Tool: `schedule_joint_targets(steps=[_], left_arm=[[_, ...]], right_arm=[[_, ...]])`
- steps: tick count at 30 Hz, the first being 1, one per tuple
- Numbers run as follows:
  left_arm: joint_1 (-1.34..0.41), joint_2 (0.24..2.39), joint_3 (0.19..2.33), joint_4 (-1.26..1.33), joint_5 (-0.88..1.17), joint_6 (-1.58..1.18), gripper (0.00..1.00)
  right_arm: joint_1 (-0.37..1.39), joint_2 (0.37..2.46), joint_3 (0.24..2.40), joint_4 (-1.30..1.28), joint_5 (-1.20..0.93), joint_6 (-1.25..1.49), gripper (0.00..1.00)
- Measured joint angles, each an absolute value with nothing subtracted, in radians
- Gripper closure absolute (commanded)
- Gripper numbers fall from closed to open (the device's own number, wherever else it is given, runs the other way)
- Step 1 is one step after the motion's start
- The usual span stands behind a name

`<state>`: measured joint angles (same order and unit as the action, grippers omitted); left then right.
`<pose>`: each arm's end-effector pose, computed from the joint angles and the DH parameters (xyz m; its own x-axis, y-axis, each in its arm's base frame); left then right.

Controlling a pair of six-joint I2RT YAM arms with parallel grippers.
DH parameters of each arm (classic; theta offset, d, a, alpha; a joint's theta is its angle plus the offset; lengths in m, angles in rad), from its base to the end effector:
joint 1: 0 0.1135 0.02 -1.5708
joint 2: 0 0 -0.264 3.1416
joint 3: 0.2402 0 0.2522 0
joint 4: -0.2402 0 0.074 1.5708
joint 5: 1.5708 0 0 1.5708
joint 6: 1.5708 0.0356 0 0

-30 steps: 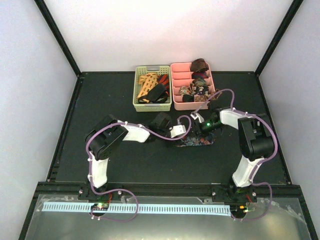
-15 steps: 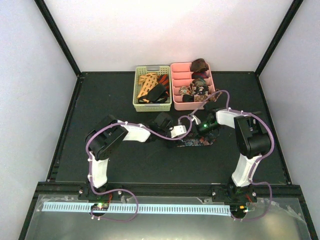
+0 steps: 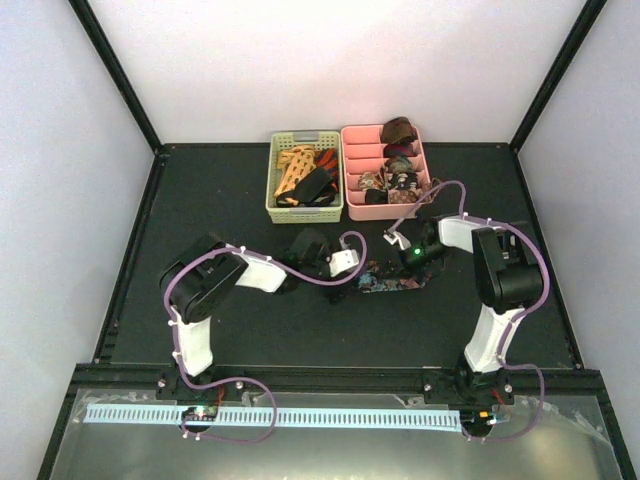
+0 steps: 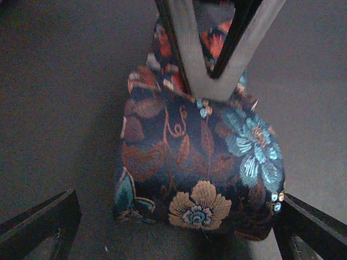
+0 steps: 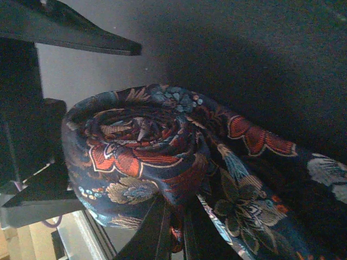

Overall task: Roll the ties
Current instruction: Roll the tie at the center of the board.

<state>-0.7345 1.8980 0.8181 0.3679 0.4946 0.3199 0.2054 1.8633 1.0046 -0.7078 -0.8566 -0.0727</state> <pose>0.2506 -0.2491 0.1069 -0.1909 0.5453 -0.8162 0.9656 0.2537 -0.0563 0.2902 0.0879 0.1227 -0.9665 -0.2499 -0.0592 -0.2075 0.6241 0.7533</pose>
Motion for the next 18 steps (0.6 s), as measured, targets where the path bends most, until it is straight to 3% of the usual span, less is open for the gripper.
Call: schedule_joint_targets(steps=[10,18], left_arm=[[-0.747,1.979,0.801,0.686,0.528,0.288,0.02],[-0.77,2.071,0.829,0.754,0.548,0.284,0.32]], right_arm=[[0.2,1.925,1.077,-0.796,-0.821,-0.07,0.98],[0.199,1.932,1.082,-0.805,-0.823,-0.073,0.98]])
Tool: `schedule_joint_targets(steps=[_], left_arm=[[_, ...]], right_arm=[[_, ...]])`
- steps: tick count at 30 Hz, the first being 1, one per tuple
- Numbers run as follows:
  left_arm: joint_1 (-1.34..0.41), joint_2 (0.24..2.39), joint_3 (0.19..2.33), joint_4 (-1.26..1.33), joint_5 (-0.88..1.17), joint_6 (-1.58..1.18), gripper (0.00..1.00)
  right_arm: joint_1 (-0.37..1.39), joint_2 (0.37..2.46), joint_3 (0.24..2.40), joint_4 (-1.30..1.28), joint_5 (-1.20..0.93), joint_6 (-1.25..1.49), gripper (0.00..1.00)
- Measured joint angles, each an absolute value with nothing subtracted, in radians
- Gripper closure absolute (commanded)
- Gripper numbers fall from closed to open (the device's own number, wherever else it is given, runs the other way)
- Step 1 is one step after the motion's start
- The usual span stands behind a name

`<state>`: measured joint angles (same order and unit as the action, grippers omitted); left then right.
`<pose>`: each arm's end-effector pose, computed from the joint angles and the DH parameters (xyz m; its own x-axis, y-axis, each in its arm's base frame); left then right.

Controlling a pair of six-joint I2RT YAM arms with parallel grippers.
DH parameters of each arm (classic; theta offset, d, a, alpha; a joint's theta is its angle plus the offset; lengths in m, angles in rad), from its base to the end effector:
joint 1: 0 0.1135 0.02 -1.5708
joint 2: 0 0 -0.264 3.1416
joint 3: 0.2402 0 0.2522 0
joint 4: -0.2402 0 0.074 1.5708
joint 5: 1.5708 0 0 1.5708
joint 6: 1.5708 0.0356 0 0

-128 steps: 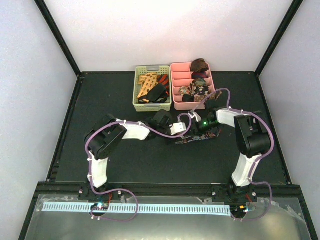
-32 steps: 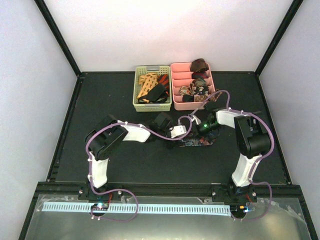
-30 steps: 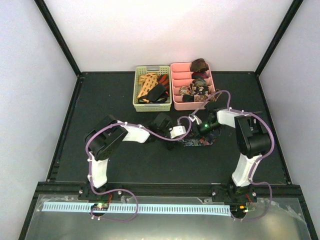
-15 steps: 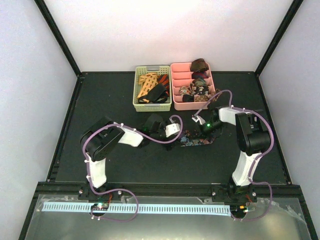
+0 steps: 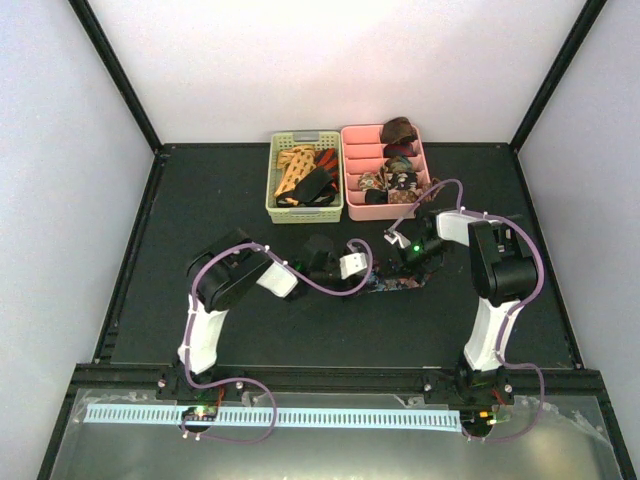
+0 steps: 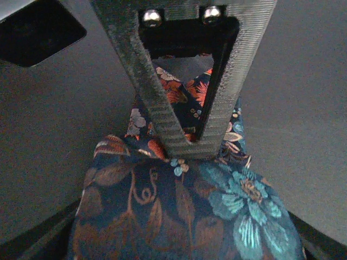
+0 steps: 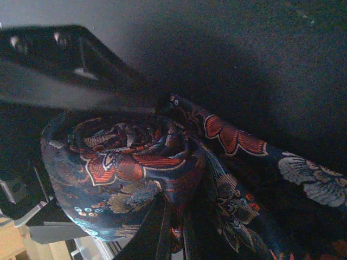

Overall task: Roll the ties
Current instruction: Roll the tie at the center of the board.

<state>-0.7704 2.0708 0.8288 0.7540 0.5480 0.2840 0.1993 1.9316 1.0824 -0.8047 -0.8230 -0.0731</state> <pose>0.2559 -0.2742 0.0838 -0.0639 0.3953 -0.9163 0.9819 0.1889 0.0130 0.3006 0.0873 0.1184 -0.9687 -0.2463 0.0294 -0.1461 0.6624 0.7348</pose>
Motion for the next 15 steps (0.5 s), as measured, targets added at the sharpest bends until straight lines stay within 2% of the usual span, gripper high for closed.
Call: schedule_joint_targets(steps=[3,5,10,15], left_arm=[[-0.774,2.075,0.843,0.738,0.547,0.292,0.5],[-0.775,2.074,0.847,0.721,0.543,0.301,0.57],[-0.775,2.029,0.869,0.578,0.519,0.339,0.6],[-0.786,1.997,0.885,0.47,0.478,0.374,0.6]], right_arm=[[0.198,1.933,1.083,-0.805,-0.83,-0.077,0.86],[0.197,1.935,1.085,-0.81,-0.83,-0.083,0.77],[0.186,1.928,1.084,-0.82,-0.816,-0.118,0.56],[0.172,1.845,1.064,-0.808,-0.829,-0.132,0.44]])
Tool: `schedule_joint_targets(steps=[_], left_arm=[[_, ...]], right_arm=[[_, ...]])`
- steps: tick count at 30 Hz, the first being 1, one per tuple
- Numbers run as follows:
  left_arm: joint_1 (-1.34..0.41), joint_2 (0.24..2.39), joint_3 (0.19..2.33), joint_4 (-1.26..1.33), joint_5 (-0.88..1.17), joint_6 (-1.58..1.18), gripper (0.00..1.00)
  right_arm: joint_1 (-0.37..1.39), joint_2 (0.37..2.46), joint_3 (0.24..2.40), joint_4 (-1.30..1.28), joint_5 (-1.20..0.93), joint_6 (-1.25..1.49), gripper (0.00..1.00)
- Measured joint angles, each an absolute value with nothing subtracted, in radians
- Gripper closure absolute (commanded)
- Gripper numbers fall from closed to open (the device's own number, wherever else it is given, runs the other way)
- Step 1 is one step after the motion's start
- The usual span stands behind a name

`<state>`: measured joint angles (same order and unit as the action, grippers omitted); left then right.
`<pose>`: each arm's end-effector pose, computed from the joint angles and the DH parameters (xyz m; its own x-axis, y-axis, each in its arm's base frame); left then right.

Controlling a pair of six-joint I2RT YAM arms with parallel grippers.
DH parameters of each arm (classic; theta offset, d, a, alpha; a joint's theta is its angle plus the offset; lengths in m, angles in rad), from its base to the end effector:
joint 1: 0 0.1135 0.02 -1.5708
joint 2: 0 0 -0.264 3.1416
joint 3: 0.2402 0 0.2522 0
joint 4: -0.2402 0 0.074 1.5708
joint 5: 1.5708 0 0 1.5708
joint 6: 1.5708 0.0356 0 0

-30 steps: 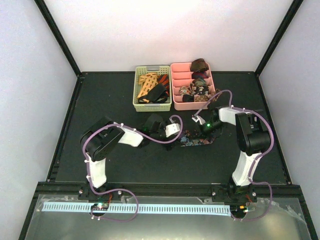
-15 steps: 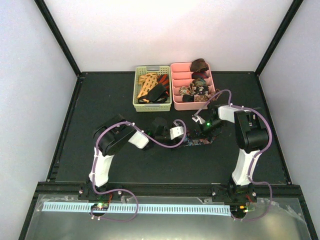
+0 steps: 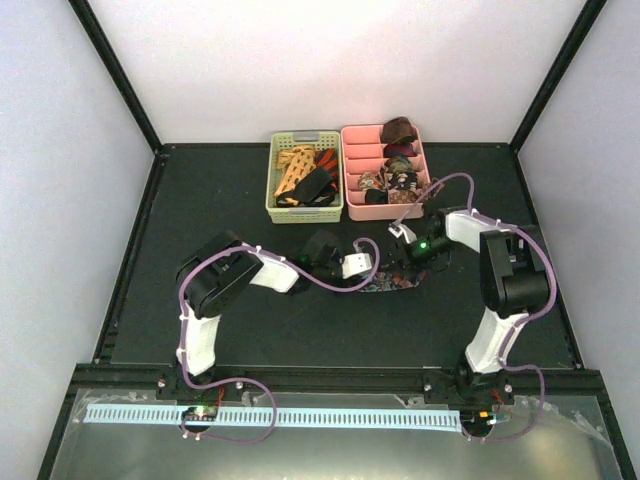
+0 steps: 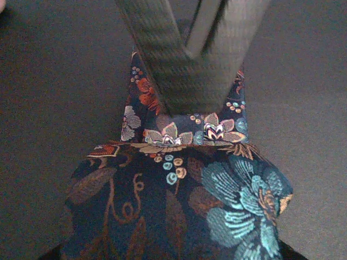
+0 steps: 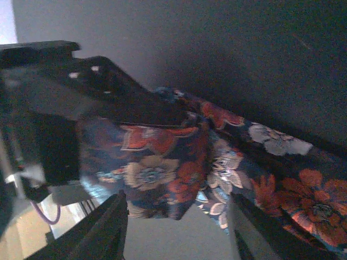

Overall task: Roll the ties
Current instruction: Roll the tie at the center of the board.

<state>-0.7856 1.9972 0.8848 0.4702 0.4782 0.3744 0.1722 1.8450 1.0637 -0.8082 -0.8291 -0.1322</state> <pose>0.2542 -0.2775 0.0975 -0.0692 0.5285 -0.8461 0.9817 0.1867 0.0363 0.2968 0.0783 0.1397 -0.9630 -0.2579 -0.0786 -0.2311 0.6395 0.7332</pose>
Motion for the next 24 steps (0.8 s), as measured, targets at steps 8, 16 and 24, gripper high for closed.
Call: schedule_joint_targets(steps=[8,16,24], left_arm=[[-0.803,1.983,0.921,0.371,0.43,0.42,0.6],[-0.807,1.983,0.949,0.307,0.418,0.441,0.55],[-0.806,1.982,0.963,0.263,0.412,0.431,0.22]], right_arm=[[0.194,1.816,1.059,-0.768,-0.878,-0.105,0.5],[0.218,1.86,1.061,-0.749,-0.908,-0.081,0.98],[0.208,1.861,1.064,-0.771,-0.892,-0.107,0.98]])
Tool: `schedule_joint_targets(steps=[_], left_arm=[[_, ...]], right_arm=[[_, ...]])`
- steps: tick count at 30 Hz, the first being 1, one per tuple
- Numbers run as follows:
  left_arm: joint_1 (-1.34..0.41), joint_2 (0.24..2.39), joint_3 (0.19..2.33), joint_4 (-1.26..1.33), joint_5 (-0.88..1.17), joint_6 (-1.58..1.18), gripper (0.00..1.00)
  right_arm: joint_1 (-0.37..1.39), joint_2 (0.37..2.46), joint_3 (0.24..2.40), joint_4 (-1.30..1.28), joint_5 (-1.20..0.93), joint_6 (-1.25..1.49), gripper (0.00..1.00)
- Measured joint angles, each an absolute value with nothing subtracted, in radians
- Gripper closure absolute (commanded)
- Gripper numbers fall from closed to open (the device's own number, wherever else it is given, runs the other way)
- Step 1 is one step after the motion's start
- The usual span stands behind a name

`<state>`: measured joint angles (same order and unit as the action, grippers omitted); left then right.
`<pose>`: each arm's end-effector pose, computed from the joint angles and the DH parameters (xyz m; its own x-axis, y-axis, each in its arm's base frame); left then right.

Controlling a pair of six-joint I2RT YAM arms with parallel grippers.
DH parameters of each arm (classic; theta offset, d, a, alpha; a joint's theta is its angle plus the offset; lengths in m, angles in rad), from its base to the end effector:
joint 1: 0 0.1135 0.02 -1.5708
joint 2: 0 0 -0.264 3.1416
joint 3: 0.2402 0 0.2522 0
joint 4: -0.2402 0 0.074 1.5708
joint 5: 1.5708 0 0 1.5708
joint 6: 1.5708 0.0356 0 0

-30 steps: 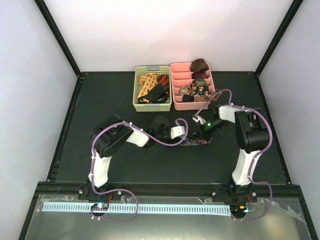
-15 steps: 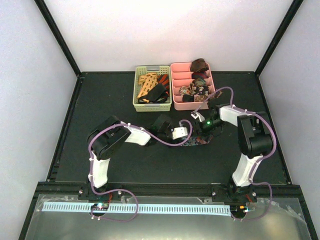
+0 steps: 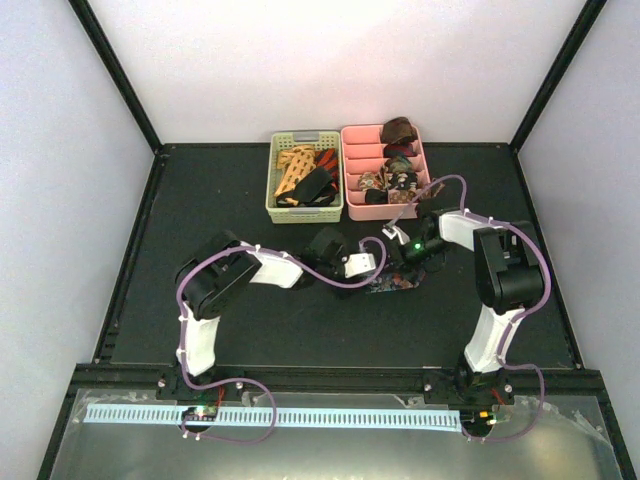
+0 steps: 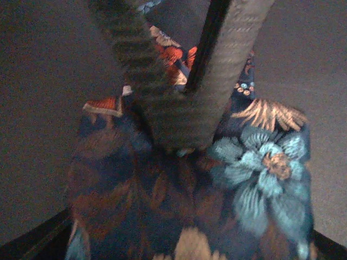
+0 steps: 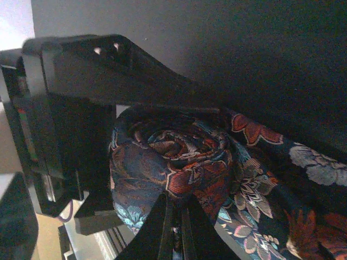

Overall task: Roll the ties
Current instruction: Roll the tie at the center of the board.

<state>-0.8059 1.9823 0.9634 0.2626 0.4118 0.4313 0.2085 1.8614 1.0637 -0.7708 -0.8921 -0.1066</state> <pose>0.2547 -0.2860 0.1052 -0.0710 0.6272 -0.7756 0.9824 0.1787 0.0546 0.2974 0.0913 0.1367 -0.9588 -0.2711 -0.0851 -0.2350 0.5883 0.7737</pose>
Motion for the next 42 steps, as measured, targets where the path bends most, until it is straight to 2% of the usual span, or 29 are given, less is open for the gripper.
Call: schedule_joint_targets(steps=[3,5,18,21,23,24,27,28,33,35,39,42], left_arm=[[-0.797,1.98,0.962,0.262,0.422,0.411,0.12],[-0.791,1.971,0.944,0.269,0.429,0.399,0.09],[-0.791,1.967,0.888,0.478,0.563,0.281,0.09],[-0.791,2.015,0.895,0.55,0.585,0.257,0.14],[-0.791,2.046,0.896,0.585,0.593,0.249,0.22],[-0.791,2.058,0.896,0.599,0.597,0.248,0.27],[-0.79,2.083,0.896,0.643,0.601,0.239,0.52],[-0.787,2.089,0.897,0.655,0.599,0.239,0.55],[-0.781,2.085,0.899,0.637,0.585,0.25,0.59],[-0.781,2.053,0.899,0.566,0.558,0.271,0.63],[-0.781,1.991,0.896,0.43,0.479,0.317,0.63],[-0.781,1.964,0.896,0.364,0.439,0.346,0.63]], right_arm=[[0.203,1.86,1.062,-0.773,-0.877,-0.107,0.99],[0.201,1.855,1.058,-0.773,-0.865,-0.107,0.98],[0.201,1.837,1.053,-0.771,-0.791,-0.103,0.98],[0.2,1.836,1.053,-0.772,-0.784,-0.102,0.98],[0.2,1.836,1.053,-0.772,-0.783,-0.102,0.98],[0.2,1.836,1.053,-0.772,-0.783,-0.102,0.98],[0.2,1.836,1.053,-0.772,-0.783,-0.103,0.99],[0.2,1.836,1.052,-0.775,-0.783,-0.103,0.98],[0.201,1.855,1.06,-0.773,-0.798,-0.102,0.98],[0.209,1.868,1.068,-0.77,-0.813,-0.098,0.88],[0.229,1.901,1.104,-0.763,-0.828,-0.096,0.58],[0.23,1.906,1.112,-0.757,-0.824,-0.103,0.48]])
